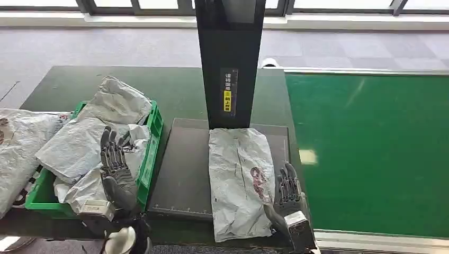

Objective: Moved the parcel from conveyor to table for the left to box.

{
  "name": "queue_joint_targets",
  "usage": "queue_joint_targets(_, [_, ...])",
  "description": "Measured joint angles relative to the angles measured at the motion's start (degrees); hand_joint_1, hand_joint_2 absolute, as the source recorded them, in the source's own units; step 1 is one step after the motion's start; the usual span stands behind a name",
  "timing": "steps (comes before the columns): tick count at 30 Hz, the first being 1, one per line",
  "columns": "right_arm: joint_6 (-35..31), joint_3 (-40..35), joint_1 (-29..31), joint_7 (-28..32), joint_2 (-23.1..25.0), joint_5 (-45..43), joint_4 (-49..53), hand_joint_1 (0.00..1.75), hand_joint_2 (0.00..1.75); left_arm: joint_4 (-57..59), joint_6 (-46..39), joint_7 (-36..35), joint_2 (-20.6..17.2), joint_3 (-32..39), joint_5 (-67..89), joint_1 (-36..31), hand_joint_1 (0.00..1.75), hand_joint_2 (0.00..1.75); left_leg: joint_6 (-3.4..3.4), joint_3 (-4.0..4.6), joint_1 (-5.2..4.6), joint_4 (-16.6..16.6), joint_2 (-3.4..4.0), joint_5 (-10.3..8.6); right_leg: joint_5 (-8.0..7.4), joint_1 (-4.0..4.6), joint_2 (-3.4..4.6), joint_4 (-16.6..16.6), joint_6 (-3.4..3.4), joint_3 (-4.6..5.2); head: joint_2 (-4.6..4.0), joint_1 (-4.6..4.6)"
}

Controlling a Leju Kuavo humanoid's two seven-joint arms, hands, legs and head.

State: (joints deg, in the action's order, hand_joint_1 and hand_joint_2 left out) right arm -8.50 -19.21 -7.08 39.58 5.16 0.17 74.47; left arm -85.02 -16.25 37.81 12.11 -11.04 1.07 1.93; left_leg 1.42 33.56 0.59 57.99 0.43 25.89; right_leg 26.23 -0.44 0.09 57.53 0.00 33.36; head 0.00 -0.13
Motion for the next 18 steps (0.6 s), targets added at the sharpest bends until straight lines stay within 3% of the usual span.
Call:
queue_joint_targets(4, [-0.35,-1.68,-1.02,-0.04,0.0,0.46,3.58,0.0,1.75,2.36,3.44,0.13,-0.35,-1.33,2.65,-2.04,0.0,0.0,-0.01,0.0,-0.03,0.0,0.0,0.0,0.0,-0.02,0.0,0.0,0.0,0.0,0.0,0.0])
queue_joint_targets(5, [-0.37,-1.86,-1.17,-0.04,0.0,0.46,4.04,0.0,1.75,2.69,3.44,0.11,-0.39,-1.35,2.97,-2.29,0.0,1.75,-0.01,-0.01,-0.03,0.0,0.01,0.0,0.0,-0.02,0.0,0.0,0.0,0.01,0.0,0.0])
queue_joint_targets(18, [-3.41,-4.26,-3.74,0.7,-1.05,4.94,20.42,0.0,1.75,8.32,5.65,-5.8,-2.36,-11.53,39.64,-2.94,0.0,1.75,-0.12,0.04,-0.08,0.0,-0.11,0.03,0.06,-0.08,-0.1,0.0,0.09,0.01,0.0,0.0])
